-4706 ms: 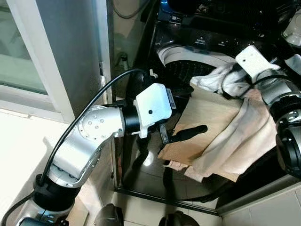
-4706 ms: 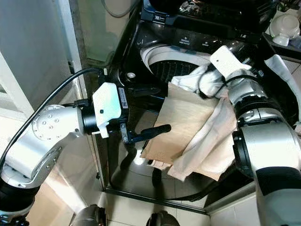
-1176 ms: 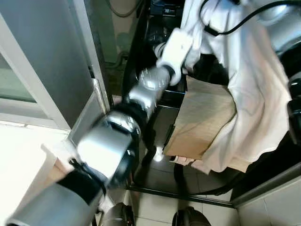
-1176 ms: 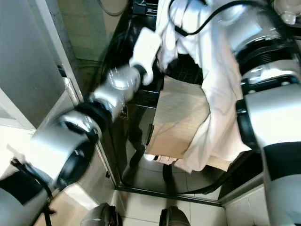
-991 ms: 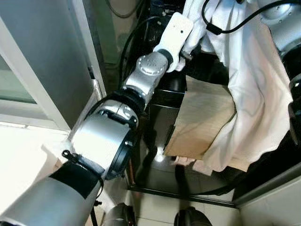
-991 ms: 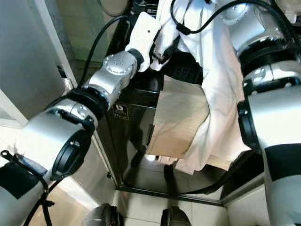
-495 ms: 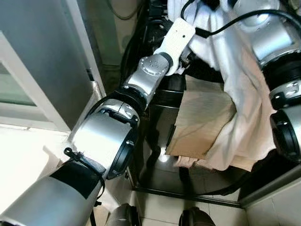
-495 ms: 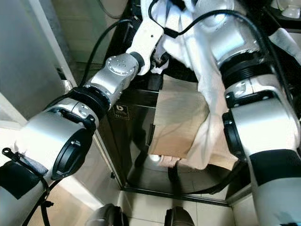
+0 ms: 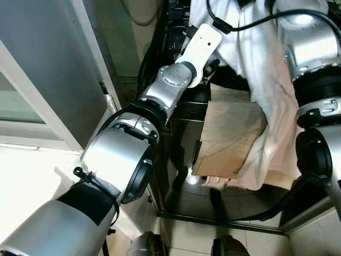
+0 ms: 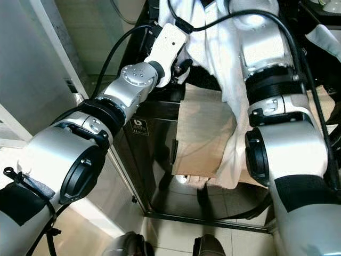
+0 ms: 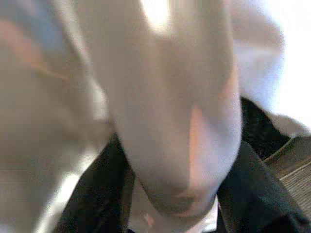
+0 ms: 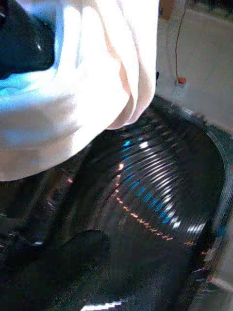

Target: Clothes washing

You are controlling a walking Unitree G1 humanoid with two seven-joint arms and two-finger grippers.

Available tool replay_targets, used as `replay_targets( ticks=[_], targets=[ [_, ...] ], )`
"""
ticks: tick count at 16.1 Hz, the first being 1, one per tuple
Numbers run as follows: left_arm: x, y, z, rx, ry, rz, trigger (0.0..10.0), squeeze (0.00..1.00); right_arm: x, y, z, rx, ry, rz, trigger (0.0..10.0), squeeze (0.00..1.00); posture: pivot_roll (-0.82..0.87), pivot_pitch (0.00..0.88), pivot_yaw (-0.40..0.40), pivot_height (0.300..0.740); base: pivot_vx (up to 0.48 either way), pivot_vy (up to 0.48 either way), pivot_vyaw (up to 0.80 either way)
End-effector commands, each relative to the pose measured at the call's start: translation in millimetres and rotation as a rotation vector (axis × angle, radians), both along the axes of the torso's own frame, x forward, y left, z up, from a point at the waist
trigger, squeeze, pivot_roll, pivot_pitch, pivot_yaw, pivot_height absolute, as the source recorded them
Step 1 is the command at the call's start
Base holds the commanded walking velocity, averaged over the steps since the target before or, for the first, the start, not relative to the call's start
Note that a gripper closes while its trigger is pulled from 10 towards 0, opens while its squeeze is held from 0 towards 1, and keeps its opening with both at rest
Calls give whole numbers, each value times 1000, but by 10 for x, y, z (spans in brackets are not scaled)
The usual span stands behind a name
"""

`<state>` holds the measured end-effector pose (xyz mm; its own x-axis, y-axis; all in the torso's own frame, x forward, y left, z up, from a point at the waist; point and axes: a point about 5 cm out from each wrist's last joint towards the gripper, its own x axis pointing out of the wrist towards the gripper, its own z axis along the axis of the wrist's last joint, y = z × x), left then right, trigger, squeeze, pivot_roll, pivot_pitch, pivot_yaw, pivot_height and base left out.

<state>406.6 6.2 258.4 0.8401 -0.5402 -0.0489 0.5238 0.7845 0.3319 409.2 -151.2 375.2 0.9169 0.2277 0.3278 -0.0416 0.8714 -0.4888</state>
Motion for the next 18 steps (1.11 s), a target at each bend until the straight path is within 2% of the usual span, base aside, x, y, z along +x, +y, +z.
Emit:
replay_targets(
  ticks=[1, 4, 6, 8, 11, 12, 14, 15, 18],
  targets=[
    [24, 53, 55, -12, -3, 16, 0, 0, 10, -89, 12, 78, 9, -20, 10000, 0, -287, 0, 136, 714, 0, 0, 0],
    [29, 57, 92, -58, 7, 15, 0, 0, 35, -239, -33, 170, 9, -100, 10000, 0, -278, 0, 135, 714, 0, 0, 0],
    [31, 59, 106, -91, 20, 20, 0, 0, 58, -371, -61, 493, 75, -69, 10000, 0, -277, 0, 136, 714, 0, 0, 0],
    [28, 45, 107, -122, 36, 19, 0, 0, 75, -420, -123, 557, 101, -77, 10000, 0, -277, 0, 136, 714, 0, 0, 0],
    [16, 3, 128, -158, 51, 5, 0, 0, 93, -292, -164, 688, 154, 32, 10000, 0, -277, 0, 136, 714, 0, 0, 0],
    [2, -46, 169, -206, 66, -13, 0, 0, 93, -125, -150, 813, 205, 171, 10000, 0, -278, 0, 135, 714, 0, 0, 0],
    [-14, -95, 204, -216, 62, -31, 0, 0, 81, 30, -148, 861, 241, 266, 10000, 0, -279, 0, 135, 714, 0, 0, 0],
    [-21, -117, 227, -223, 61, -40, 0, 0, 44, 179, -127, 869, 269, 355, 10000, 0, -282, 0, 137, 714, 0, 0, 0],
    [-15, -109, 265, -215, 44, -28, 0, 0, -24, 334, -90, 839, 283, 445, 10000, 0, -289, 0, 142, 714, 0, 0, 0]
  ],
)
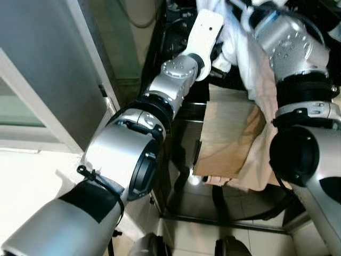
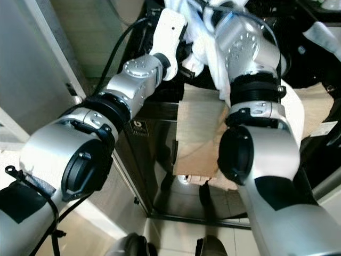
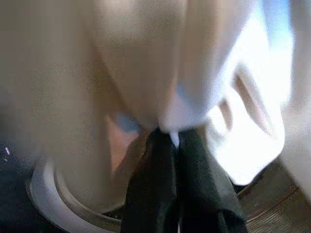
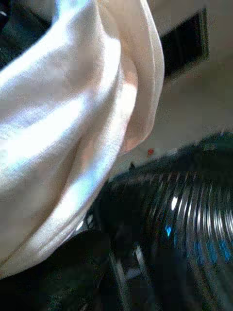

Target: Clothes washing

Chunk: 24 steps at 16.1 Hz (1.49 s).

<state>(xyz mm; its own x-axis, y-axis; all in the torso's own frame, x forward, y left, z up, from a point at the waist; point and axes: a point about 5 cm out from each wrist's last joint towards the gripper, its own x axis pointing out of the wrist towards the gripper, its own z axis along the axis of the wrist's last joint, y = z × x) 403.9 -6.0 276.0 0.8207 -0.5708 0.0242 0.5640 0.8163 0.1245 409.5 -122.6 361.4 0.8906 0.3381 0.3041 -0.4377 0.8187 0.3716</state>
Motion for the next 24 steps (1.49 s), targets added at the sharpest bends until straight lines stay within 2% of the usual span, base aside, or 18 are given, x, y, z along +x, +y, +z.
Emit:
replay_targets(
  ticks=[1, 2, 3, 7, 8, 11, 12, 13, 14, 15, 16, 18, 21, 22, 23, 24],
  targets=[
    [15, 20, 95, 24, -26, 14, 10000, 0, -46, 62, 53, -16, -31, 42, 10000, 0, -290, 0, 143, 714, 0, 0, 0],
    [15, 21, 96, 32, -31, 14, 10000, 0, -54, 61, 54, -19, -32, 45, 10000, 0, -290, 0, 143, 714, 0, 0, 0],
    [7, 8, 102, 5, -28, -10, 0, 0, -87, 50, 52, -32, -37, 48, 10000, 0, -288, 0, 145, 714, 0, 0, 0],
    [9, 16, 102, -43, -9, -11, 0, 0, -110, -15, 60, -18, -40, 36, 10000, 0, -286, 0, 147, 714, 0, 0, 0],
    [18, 40, 121, -73, -5, -4, 0, 0, -102, -82, 60, -17, -37, 11, 10000, 0, -284, 0, 146, 714, 0, 0, 0],
    [36, 93, 142, -90, -15, 9, 0, 0, -63, -283, 12, -52, -9, -101, 10000, 0, -279, 0, 145, 714, 0, 0, 0],
    [39, 102, 147, -93, -17, 11, 0, 0, -23, -409, -40, -89, 14, -191, 10000, 0, -278, 0, 144, 714, 0, 0, 0],
    [41, 110, 149, -96, -18, 13, 0, 0, 11, -567, -116, -101, 45, -288, 10000, 1000, -277, 0, 143, 714, 0, 0, 0],
    [41, 111, 150, -97, -18, 14, 0, 0, 18, -605, -141, -102, 55, -303, 10000, 1000, -275, 0, 143, 714, 0, 0, 0],
    [42, 111, 149, -98, -18, 15, 0, 0, 29, -700, -203, -122, 86, -368, 10000, 1000, -275, 0, 142, 714, 0, 0, 0],
    [44, 116, 146, -98, -17, 20, 0, 0, 32, -737, -248, -122, 115, -368, 10000, 1000, -274, 0, 139, 714, 0, 0, 0],
    [55, 147, 133, -94, -14, 36, 0, 0, 21, -700, -293, -111, 139, -229, 10000, 1000, -275, 0, 135, 714, 0, 0, 0],
    [63, 170, 129, -80, -19, 49, 0, 0, 11, -745, -364, -257, 138, -197, 10000, 1000, -274, 0, 132, 714, 0, 0, 0],
    [64, 170, 131, -63, -27, 53, 0, 0, -15, -724, -381, -396, 116, -166, 10000, 1000, -272, 0, 130, 714, 0, 0, 0],
    [65, 172, 135, -52, -33, 55, 0, 0, -49, -743, -444, -671, 94, -197, 10000, 1000, -272, 0, 130, 714, 0, 0, 0],
    [69, 180, 139, -40, -37, 62, 0, 0, -65, -889, -609, -1150, 135, -340, 10000, 1000, -272, 0, 130, 714, 0, 0, 0]
  ],
)
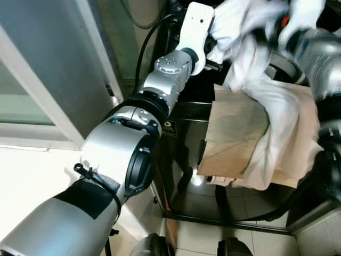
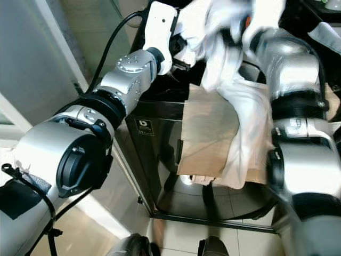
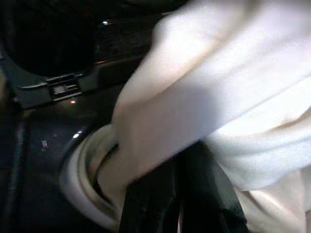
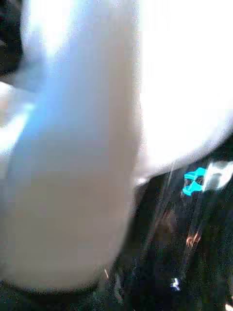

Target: Clothes washing

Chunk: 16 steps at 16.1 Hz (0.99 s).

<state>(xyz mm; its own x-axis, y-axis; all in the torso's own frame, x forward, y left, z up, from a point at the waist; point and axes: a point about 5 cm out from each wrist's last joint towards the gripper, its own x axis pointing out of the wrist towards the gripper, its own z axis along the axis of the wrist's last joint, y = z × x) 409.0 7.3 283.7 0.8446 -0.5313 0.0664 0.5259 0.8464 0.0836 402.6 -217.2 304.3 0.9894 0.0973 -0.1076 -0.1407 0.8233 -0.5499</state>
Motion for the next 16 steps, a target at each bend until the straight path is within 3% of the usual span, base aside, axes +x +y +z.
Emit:
replay_targets(
  ticks=[1, 2, 4, 6, 8, 11, 12, 13, 14, 16],
  targets=[
    [21, 53, 63, 22, -24, 22, 0, 0, -31, -142, -79, -378, 39, -99, 10000, 1000, -276, 0, 136, 714, 0, 0, 0],
    [21, 54, 60, 27, -24, 24, 0, 0, -79, -129, -42, -399, 53, -23, 10000, 1000, -276, 0, 136, 714, 0, 0, 0],
    [20, 49, 38, 46, -24, 26, 0, 0, -241, 5, 166, -316, 1, 203, 10000, 1000, -280, 0, 143, 714, 0, 0, 0],
    [22, 58, 18, 52, -19, 31, 0, 0, -328, 9, 335, -257, -61, 253, 10000, 1000, -281, 0, 145, 714, 0, 0, 0],
    [28, 77, -13, 66, -14, 40, 0, 0, -388, -74, 652, -154, -188, 198, 10000, 1000, -283, 0, 148, 714, 0, 0, 0],
    [10, 27, -23, 99, -23, 13, 0, 0, -279, -188, 632, -167, -206, 29, 10000, 1000, -285, 0, 149, 714, 0, 0, 0],
    [1, 0, -19, 136, -40, 7, 0, 0, -214, -132, 522, -106, -200, 7, 10000, 0, -285, 0, 148, 714, 0, 0, 0],
    [0, -7, -5, 188, -69, 17, 10000, 0, -172, -31, 388, -30, -185, 21, 10000, 0, -281, 0, 147, 714, 0, 0, 0],
    [-5, -16, 4, 195, -73, -3, 10000, 1000, -131, 29, 251, 40, -164, 20, 10000, 0, -280, 0, 146, 714, 0, 0, 0],
    [-6, -13, 11, 251, -94, -18, 10000, 1000, -86, 60, 101, 60, -131, 2, 10000, 0, -275, 0, 149, 714, 0, 0, 0]
  ],
)
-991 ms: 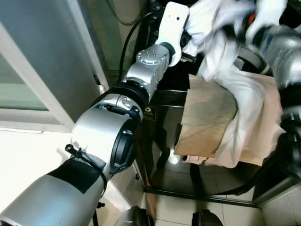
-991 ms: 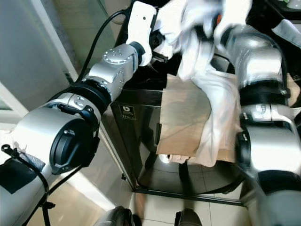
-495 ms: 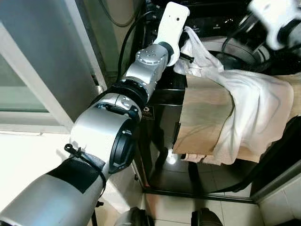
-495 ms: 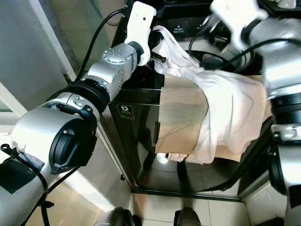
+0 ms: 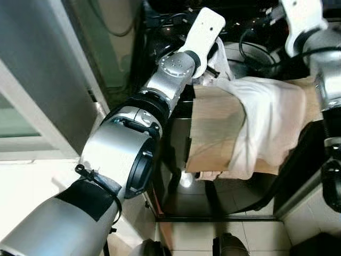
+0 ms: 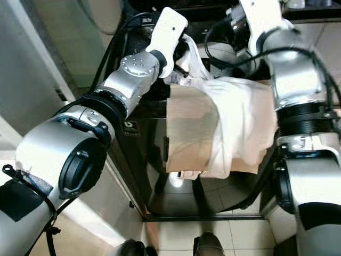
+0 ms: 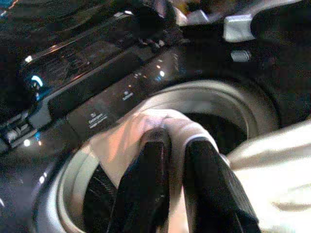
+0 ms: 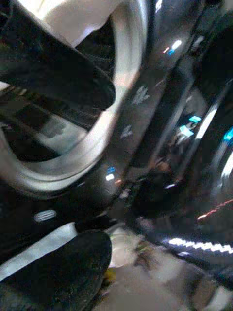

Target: Clothes washing

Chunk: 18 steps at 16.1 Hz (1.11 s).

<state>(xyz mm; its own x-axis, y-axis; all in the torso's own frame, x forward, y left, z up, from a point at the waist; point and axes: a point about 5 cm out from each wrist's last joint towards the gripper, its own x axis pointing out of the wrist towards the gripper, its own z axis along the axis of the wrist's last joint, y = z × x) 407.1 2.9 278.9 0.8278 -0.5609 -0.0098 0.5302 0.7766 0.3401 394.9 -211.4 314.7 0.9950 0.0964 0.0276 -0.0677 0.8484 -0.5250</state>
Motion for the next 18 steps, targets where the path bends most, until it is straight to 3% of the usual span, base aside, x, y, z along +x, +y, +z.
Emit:
replay_targets(
  ticks=[1, 4, 5, 6, 8, 14, 15, 16, 17, 18],
  targets=[
    [12, 42, 14, 123, -21, -20, 10000, 1000, 32, 14, -85, 35, 17, -22, 10000, 0, -271, 0, 151, 714, 0, 0, 0],
    [0, 87, -47, 403, 14, -127, 10000, 1000, 67, 35, -134, 56, 28, -38, 10000, 0, -268, 0, 151, 714, 0, 0, 0],
    [7, 119, -7, 462, 2, -137, 10000, 1000, 73, 48, -129, 58, 28, -36, 10000, 0, -263, 0, 148, 714, 0, 0, 0],
    [37, 231, 167, 607, -51, -130, 10000, 1000, 97, 84, -124, 59, 30, -27, 10000, 0, -253, 0, 146, 714, 0, 0, 0],
    [58, 319, 279, 734, -108, -109, 10000, 1000, 113, 89, -134, 65, 29, -34, 10000, 0, -247, 0, 146, 714, 0, 0, 0],
    [19, 351, 772, 806, -267, -93, 10000, 1000, 143, 130, -216, 82, 48, -24, 10000, 0, -235, 0, 138, 714, 0, 0, 0],
    [23, 357, 845, 780, -299, -46, 10000, 1000, 153, 159, -220, 94, 49, -13, 10000, 0, -230, 0, 136, 714, 0, 0, 0],
    [13, 331, 952, 607, -312, -11, 10000, 1000, 159, 200, -221, 129, 42, 8, 10000, 0, -229, 0, 133, 714, 0, 0, 0],
    [11, 326, 972, 566, -310, -6, 10000, 1000, 161, 206, -220, 144, 38, 13, 10000, 0, -227, 0, 132, 714, 0, 0, 0],
    [5, 316, 1011, 458, -300, -4, 10000, 0, 166, 195, -213, 227, 14, 10, 10000, 0, -222, 0, 129, 714, 0, 0, 0]
  ],
)
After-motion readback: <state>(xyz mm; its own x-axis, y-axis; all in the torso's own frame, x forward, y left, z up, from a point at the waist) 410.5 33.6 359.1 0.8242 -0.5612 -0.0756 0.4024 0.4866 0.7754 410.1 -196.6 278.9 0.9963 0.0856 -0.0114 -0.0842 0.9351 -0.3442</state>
